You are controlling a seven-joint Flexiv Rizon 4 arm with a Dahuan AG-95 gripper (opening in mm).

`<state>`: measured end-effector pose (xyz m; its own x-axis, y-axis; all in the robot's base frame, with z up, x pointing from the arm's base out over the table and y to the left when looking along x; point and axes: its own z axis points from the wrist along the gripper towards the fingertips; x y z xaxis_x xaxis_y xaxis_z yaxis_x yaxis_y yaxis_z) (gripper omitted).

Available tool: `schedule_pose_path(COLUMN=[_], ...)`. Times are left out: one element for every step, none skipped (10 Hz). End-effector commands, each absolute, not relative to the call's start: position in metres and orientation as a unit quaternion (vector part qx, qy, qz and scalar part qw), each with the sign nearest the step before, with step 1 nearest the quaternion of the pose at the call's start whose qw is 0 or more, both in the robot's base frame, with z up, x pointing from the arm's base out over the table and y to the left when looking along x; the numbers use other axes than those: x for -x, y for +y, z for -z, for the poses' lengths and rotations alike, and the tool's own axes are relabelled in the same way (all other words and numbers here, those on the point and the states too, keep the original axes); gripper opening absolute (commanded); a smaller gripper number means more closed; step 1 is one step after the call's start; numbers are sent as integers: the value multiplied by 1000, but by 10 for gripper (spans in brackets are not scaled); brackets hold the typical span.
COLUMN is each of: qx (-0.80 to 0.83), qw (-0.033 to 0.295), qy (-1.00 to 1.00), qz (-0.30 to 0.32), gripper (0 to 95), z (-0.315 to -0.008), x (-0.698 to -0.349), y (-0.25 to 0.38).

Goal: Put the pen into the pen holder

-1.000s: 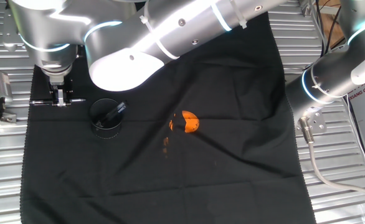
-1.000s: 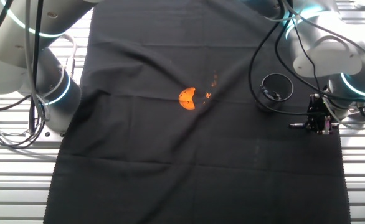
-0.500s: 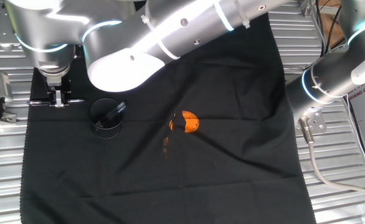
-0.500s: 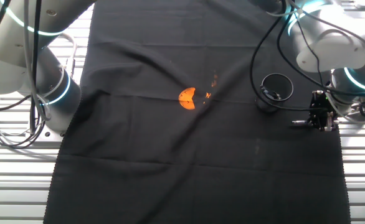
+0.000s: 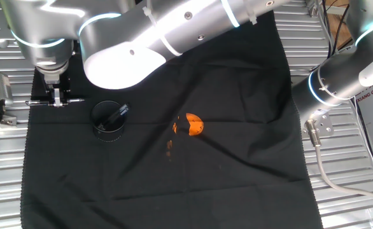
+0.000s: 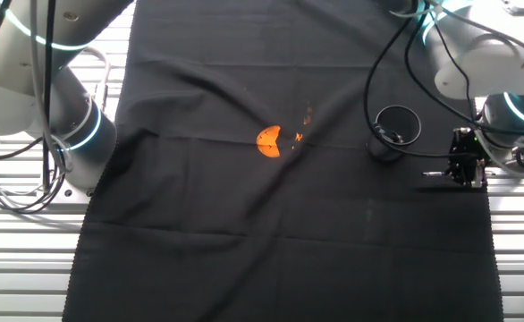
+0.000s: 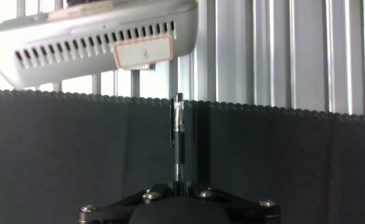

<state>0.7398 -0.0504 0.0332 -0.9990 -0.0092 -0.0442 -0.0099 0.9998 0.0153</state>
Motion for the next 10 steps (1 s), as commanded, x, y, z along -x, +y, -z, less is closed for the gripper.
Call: schedule_pose_path(qx=[5, 5, 5, 6, 6, 7, 5, 5, 2, 1], qw=[19, 19, 18, 17, 17, 18, 18, 17, 16, 15], qy=[1000, 1000, 1000, 1000, 1000, 1000, 1000, 1000, 1000, 1000], qz=[-8, -9, -10, -11, -12, -10, -11, -9, -8, -4], gripper=[0, 0, 0, 0, 0, 0, 0, 0, 0, 0], z=[-39, -43, -47, -52, -54, -57, -58, -59, -63, -65], x=[-739, -739, -738, -737, -736, -734, -733, -731, -727, -725], y=[-50, -51, -52, -55, -55, -56, -56, -55, -52, -50])
